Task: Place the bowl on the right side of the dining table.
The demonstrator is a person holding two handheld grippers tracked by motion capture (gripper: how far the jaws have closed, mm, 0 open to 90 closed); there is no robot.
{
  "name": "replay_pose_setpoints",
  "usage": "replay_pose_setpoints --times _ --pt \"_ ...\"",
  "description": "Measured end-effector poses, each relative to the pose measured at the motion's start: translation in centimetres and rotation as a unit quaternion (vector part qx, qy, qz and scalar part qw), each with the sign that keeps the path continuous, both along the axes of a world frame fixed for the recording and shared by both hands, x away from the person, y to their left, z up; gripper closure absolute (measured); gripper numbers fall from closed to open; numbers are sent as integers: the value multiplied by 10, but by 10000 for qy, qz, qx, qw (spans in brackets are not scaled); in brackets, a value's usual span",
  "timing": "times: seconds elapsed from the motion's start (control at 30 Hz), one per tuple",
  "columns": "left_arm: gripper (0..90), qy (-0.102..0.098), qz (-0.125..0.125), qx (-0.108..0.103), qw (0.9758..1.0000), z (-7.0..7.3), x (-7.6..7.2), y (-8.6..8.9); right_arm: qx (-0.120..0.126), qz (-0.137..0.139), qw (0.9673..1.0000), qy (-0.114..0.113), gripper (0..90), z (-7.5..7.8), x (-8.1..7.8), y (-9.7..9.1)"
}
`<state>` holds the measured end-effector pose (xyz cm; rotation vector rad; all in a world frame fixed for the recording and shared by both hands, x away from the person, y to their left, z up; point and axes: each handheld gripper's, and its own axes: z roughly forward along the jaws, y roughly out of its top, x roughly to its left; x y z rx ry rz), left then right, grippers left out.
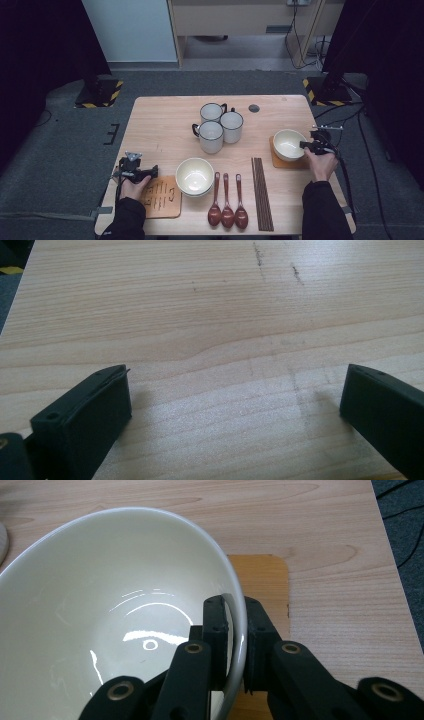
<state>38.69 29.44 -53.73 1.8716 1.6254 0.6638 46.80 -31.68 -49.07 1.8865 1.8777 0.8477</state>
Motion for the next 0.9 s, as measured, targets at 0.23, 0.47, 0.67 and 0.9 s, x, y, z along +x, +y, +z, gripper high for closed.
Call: replay_pose_setpoints --times 0.23,0.47,0.67,0.9 --pt "0 1 -1 -1 10000 0 0 0 -20 7 10000 3 831 0 0 0" --pt "0 -7 -2 0 10000 0 0 1 -80 -3 9999 -101 821 2 -2 -2" --pt "31 -33 85 -1 10000 1 -2 1 -84 28 9989 -451 717 12 -7 -1" --pt "114 -182 180 -175 9995 10 -6 4 -115 194 9956 -909 596 20 -15 0"
